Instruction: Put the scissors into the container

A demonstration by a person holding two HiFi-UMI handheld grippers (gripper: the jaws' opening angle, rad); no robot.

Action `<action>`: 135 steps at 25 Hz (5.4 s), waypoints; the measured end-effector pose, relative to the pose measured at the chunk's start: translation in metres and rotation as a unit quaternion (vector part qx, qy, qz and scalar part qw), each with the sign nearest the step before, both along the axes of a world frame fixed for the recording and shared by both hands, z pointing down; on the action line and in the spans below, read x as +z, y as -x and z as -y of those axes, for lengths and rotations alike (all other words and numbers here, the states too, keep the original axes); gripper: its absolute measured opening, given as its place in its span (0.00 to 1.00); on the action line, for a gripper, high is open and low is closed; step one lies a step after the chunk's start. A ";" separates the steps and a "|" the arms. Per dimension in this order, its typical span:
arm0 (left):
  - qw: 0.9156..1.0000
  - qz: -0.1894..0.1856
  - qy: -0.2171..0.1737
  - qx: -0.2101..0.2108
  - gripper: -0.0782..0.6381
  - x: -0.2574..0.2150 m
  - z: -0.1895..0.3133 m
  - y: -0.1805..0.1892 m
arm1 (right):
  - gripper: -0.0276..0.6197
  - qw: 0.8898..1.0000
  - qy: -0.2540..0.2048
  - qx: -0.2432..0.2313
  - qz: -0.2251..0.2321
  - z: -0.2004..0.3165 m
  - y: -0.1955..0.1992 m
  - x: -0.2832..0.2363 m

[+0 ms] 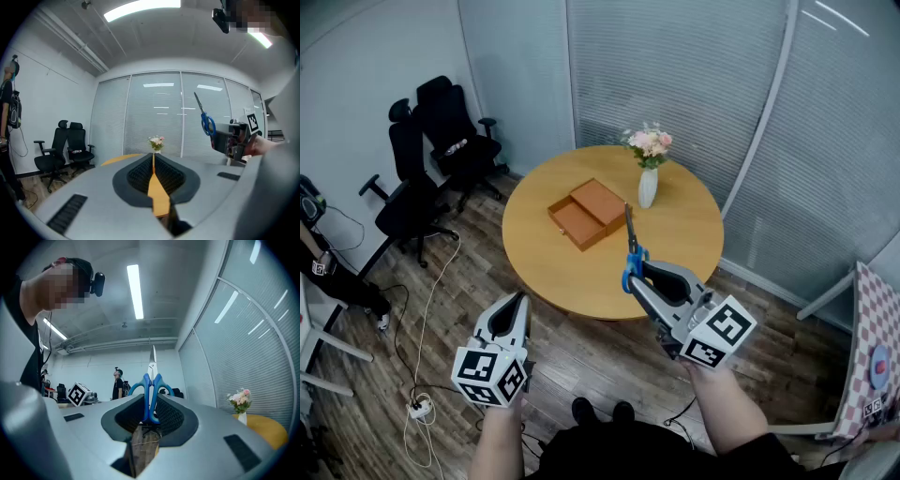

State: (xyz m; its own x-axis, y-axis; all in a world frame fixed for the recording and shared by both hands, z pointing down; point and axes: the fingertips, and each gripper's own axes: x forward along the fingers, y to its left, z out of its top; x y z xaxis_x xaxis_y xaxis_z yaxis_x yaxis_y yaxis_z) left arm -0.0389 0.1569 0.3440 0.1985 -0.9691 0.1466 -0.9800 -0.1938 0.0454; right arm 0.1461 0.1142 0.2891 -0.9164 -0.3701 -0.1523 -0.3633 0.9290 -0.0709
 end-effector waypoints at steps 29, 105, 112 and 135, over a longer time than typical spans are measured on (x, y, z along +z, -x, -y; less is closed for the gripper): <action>1.000 -0.007 0.000 0.019 0.14 0.022 -0.023 0.070 | 0.19 0.997 0.061 0.056 0.005 -0.012 0.025 0.034; 0.988 -0.027 0.052 0.145 0.14 0.078 0.441 0.190 | 0.19 0.970 0.170 0.148 -0.094 0.420 0.202 0.135; 0.987 -0.032 0.063 0.145 0.14 0.087 0.442 0.176 | 0.19 0.961 0.200 0.135 -0.136 0.431 0.211 0.189; 0.988 -0.073 0.088 0.107 0.14 0.131 0.437 0.213 | 0.19 0.853 0.321 0.105 -0.397 0.428 0.229 0.401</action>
State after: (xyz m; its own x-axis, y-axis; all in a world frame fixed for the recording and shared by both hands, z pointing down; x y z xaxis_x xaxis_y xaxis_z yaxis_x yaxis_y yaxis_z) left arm -0.2518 -0.2802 0.4752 0.4275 -0.8649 0.2631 -0.8980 -0.3727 0.2339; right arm -0.0827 -0.3137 0.6905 -0.5401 -0.3117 0.7818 -0.6870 0.6999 -0.1956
